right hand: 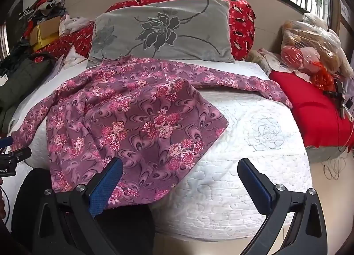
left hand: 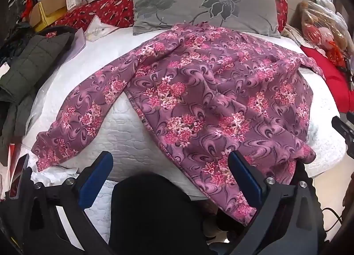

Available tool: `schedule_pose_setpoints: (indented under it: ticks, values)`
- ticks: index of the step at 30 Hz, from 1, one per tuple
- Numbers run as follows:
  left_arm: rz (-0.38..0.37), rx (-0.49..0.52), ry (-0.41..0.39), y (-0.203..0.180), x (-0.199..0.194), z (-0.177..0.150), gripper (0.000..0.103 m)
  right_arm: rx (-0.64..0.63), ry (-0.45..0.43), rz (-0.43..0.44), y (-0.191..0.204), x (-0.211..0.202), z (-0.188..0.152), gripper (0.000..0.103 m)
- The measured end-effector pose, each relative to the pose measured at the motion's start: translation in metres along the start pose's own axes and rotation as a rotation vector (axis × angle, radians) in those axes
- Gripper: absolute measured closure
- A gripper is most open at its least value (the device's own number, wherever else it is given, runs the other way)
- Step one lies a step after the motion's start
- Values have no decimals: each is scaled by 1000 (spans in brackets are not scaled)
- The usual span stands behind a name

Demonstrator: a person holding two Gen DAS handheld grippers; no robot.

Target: Fold small clothes

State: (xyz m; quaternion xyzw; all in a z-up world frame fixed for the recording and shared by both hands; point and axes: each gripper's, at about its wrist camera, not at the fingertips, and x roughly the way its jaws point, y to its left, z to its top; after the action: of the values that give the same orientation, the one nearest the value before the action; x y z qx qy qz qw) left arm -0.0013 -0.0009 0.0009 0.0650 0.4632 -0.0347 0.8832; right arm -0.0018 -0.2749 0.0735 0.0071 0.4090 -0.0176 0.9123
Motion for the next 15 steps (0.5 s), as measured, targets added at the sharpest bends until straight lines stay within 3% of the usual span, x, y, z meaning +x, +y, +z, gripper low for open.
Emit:
schedule_pose_setpoints:
  ticks: [15]
  values:
    - [-12, 26, -29, -12, -16, 0, 0, 23, -34, 6, -8, -15, -7, 0]
